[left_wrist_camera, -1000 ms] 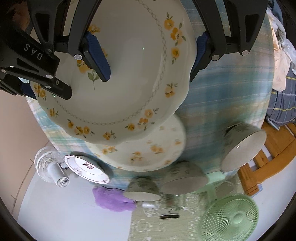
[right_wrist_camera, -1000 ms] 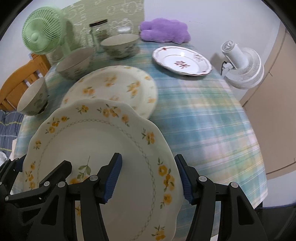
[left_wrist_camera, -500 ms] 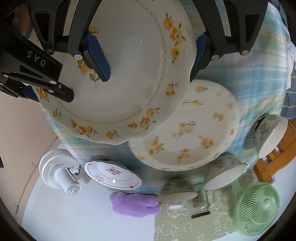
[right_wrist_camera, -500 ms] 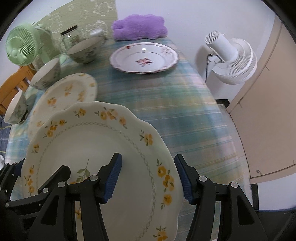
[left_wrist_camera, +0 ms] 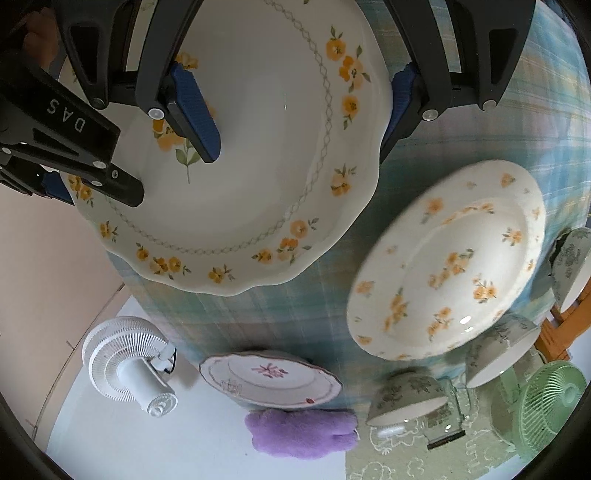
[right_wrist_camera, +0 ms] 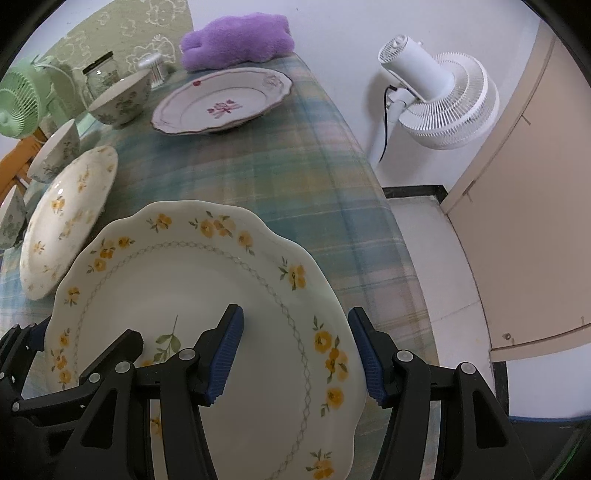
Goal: Organize plates and bowls
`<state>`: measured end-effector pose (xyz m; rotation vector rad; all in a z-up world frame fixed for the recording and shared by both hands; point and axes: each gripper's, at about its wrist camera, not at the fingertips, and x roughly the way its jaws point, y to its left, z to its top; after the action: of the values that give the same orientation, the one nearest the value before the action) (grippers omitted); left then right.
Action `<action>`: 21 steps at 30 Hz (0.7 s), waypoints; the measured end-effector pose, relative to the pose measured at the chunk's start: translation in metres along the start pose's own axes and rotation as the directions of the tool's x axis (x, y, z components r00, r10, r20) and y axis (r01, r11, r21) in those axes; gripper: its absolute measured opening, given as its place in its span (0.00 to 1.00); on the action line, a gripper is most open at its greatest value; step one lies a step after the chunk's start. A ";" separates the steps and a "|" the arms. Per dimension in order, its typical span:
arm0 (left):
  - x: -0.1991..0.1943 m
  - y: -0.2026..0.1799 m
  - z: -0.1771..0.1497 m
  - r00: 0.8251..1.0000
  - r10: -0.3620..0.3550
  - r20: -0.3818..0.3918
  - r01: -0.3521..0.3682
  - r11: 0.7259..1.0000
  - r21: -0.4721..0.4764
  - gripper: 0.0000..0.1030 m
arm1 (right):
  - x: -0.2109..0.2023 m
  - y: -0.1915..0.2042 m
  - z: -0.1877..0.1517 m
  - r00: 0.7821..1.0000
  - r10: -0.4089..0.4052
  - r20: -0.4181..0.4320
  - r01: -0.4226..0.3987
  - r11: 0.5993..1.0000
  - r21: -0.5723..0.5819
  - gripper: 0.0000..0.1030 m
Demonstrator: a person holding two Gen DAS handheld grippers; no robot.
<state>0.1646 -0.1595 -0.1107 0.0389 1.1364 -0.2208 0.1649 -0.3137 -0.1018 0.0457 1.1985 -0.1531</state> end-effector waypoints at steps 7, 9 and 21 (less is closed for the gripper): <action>0.013 -0.009 0.000 0.999 0.007 -0.032 -0.008 1.000 -0.015 0.79 | 0.011 -0.012 0.004 1.000 0.017 -0.016 -0.017 1.000 -0.006 0.61; 0.014 -0.011 0.000 1.000 0.013 -0.029 -0.013 1.000 -0.010 0.81 | 0.012 -0.014 0.004 1.000 0.023 -0.017 -0.023 1.000 -0.006 0.61; 0.005 -0.012 0.005 0.999 -0.034 -0.028 0.034 0.999 0.015 0.89 | -0.009 -0.001 0.003 0.999 0.016 0.036 -0.014 0.999 -0.045 0.77</action>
<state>0.1691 -0.1725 -0.1121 0.0362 1.1641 -0.2602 0.1644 -0.3146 -0.0922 0.0124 1.1650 -0.1136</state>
